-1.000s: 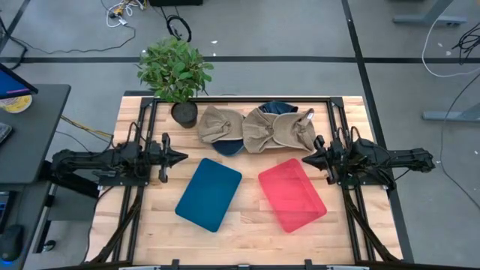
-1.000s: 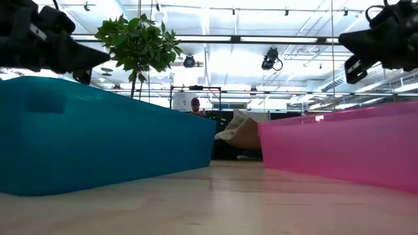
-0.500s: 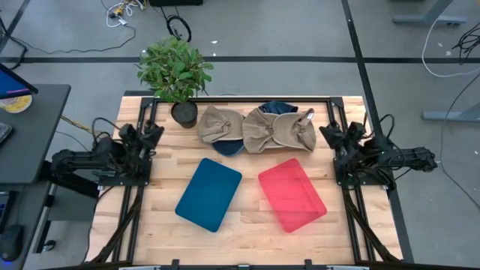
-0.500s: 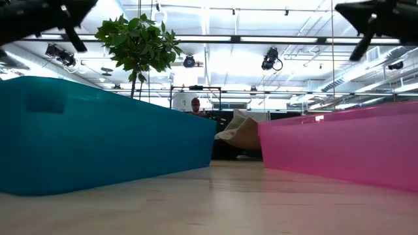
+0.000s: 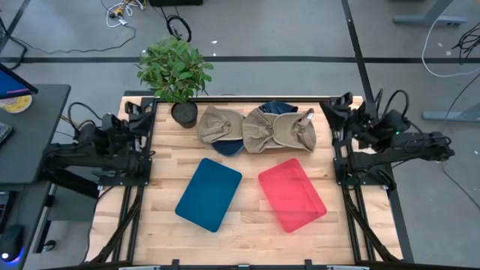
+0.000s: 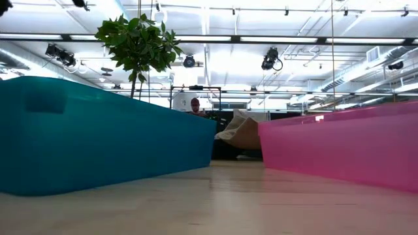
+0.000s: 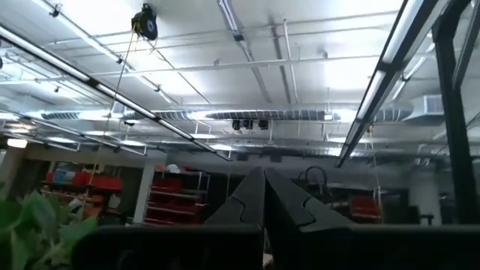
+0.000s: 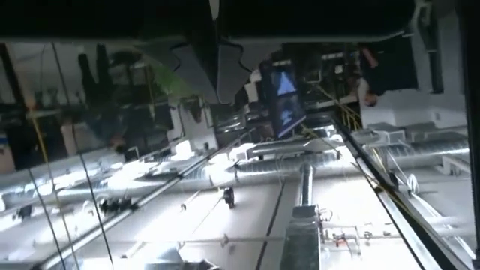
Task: Pick & Place hat
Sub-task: Put the brown cap into the blue bin
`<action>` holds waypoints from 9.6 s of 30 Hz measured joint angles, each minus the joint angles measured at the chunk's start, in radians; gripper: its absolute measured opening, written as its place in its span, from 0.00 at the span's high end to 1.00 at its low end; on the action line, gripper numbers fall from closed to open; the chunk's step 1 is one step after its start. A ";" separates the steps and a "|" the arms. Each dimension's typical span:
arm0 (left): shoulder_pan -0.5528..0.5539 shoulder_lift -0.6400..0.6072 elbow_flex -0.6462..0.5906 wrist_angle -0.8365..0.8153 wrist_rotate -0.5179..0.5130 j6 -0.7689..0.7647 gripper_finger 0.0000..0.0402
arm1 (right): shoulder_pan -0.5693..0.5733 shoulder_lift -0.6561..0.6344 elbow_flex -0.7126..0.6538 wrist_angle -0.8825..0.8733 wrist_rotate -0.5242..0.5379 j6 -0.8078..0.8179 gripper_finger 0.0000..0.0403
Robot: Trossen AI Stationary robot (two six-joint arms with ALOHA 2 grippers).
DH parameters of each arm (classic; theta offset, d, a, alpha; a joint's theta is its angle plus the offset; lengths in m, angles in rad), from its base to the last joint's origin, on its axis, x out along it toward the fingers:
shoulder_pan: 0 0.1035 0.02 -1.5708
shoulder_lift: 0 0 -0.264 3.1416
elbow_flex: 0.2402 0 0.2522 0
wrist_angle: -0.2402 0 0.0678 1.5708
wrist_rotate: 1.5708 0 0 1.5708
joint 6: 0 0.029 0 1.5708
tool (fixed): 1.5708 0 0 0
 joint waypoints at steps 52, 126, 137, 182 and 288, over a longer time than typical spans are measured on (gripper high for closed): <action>-0.002 0.687 0.557 -0.475 -0.216 -0.282 0.99 | -0.502 0.482 0.556 -1.369 0.040 0.555 0.34; -0.002 0.687 0.557 -0.547 -0.197 -0.281 0.99 | -0.994 0.757 0.065 -0.817 -0.536 0.964 0.95; -0.002 0.687 0.557 -0.547 -0.197 -0.279 0.99 | -0.994 0.532 0.065 -0.784 -0.564 0.955 0.99; 0.023 0.755 0.557 -0.185 0.218 -0.193 0.51 | -0.361 0.450 0.065 0.534 -1.161 1.321 1.00; 0.032 0.787 0.557 -0.729 0.981 -0.362 0.99 | -0.341 0.596 0.066 0.502 -1.250 1.373 0.19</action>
